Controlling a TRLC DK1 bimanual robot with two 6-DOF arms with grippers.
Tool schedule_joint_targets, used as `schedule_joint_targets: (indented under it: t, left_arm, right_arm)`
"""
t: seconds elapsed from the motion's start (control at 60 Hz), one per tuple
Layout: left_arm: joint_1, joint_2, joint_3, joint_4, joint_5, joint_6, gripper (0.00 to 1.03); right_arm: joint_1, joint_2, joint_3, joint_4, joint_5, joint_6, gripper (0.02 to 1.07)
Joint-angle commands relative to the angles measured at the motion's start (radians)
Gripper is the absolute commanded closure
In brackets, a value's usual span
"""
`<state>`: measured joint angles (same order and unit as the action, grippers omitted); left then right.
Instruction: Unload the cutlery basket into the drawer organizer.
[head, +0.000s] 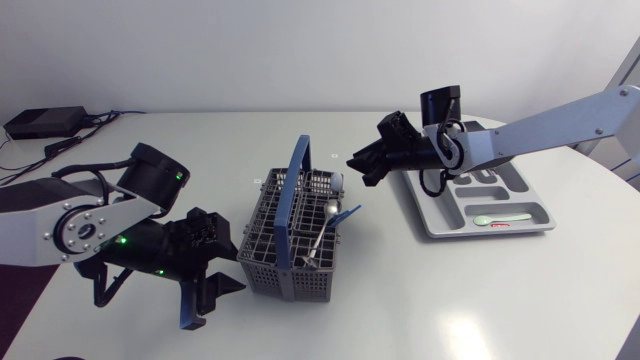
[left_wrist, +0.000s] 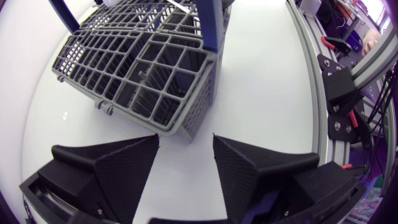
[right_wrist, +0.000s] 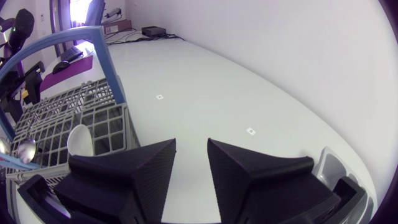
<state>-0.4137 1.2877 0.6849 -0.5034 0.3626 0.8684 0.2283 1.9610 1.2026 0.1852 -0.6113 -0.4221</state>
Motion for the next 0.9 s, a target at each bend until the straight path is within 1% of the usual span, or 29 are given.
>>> schedule_joint_targets:
  t: [0.0, 0.05, 0.117, 0.283, 0.45, 0.667, 0.733, 0.883]
  left_arm:
    - [-0.008, 0.012, -0.022, 0.009, 0.016, 0.023, 0.26]
    - [-0.010, 0.019, -0.027, 0.022, 0.035, 0.018, 0.26]
    - [-0.011, 0.027, -0.047, 0.057, 0.036, 0.004, 0.26]
    - [-0.005, 0.032, -0.093, 0.193, 0.036, -0.049, 0.26]
    - [0.012, 0.045, -0.116, 0.315, 0.033, -0.083, 0.26]
    - [0.058, 0.094, -0.107, 0.391, 0.019, -0.086, 0.26]
    - [0.081, 0.113, -0.094, 0.416, 0.009, -0.085, 0.26]
    - [0.142, 0.147, -0.054, 0.430, 0.007, -0.075, 0.26]
  right_arm:
    - [0.013, 0.053, 0.054, -0.046, -0.031, 0.032, 0.66]
    - [0.017, 0.068, 0.072, -0.067, -0.047, 0.034, 0.66]
    - [0.022, 0.084, 0.087, -0.090, -0.068, 0.036, 0.66]
    - [0.026, 0.088, 0.091, -0.164, -0.139, 0.017, 0.66]
    - [0.026, 0.064, 0.040, -0.190, -0.176, -0.023, 0.66]
    - [0.017, 0.018, -0.037, -0.190, -0.185, -0.053, 0.66]
    - [0.013, -0.002, -0.061, -0.190, -0.185, -0.064, 0.66]
    - [-0.006, -0.063, -0.123, -0.190, -0.185, -0.081, 0.66]
